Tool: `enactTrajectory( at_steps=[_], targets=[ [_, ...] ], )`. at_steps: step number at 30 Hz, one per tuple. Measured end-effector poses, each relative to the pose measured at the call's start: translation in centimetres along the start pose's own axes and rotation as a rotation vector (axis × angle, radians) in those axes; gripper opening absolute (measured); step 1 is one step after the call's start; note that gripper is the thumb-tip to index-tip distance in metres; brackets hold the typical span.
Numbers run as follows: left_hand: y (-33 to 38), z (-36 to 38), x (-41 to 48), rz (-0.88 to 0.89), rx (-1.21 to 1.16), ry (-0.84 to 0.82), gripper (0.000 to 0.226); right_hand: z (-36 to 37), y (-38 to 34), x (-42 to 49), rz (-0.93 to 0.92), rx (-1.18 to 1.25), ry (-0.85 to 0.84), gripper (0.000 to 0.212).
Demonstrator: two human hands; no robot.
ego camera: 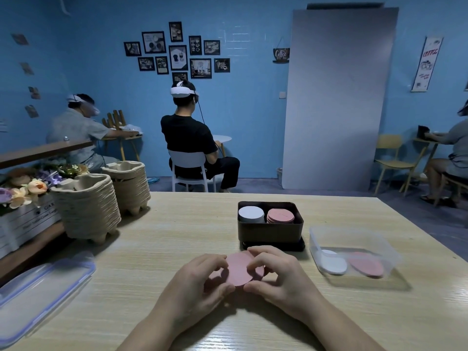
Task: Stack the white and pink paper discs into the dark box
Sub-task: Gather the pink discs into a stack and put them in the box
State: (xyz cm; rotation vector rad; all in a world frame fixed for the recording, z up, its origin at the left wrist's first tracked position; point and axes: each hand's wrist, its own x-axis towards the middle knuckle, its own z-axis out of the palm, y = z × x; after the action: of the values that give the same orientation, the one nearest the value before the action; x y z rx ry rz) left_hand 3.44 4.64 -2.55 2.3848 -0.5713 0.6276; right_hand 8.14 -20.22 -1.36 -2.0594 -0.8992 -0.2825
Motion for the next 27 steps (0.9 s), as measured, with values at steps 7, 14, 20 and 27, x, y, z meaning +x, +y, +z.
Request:
enactTrajectory(
  at_steps=[7, 14, 20, 27],
  targets=[
    [0.36, 0.39, 0.32, 0.068, -0.015, -0.002, 0.019, 0.46, -0.42, 0.31, -0.03, 0.036, -0.025, 0.032],
    [0.21, 0.26, 0.22, 0.075, 0.012, -0.032, 0.027, 0.42, -0.72, 0.29, -0.031, 0.068, -0.003, 0.03],
    [0.29, 0.19, 0.22, 0.067, -0.034, -0.015, 0.021, 0.28, -0.75, 0.09, 0.057, 0.141, -0.028, 0.029],
    [0.03, 0.42, 0.32, 0.1, 0.048, -0.009, 0.019, 0.52, -0.03, 0.11, 0.01, -0.061, -0.118, 0.027]
  ],
)
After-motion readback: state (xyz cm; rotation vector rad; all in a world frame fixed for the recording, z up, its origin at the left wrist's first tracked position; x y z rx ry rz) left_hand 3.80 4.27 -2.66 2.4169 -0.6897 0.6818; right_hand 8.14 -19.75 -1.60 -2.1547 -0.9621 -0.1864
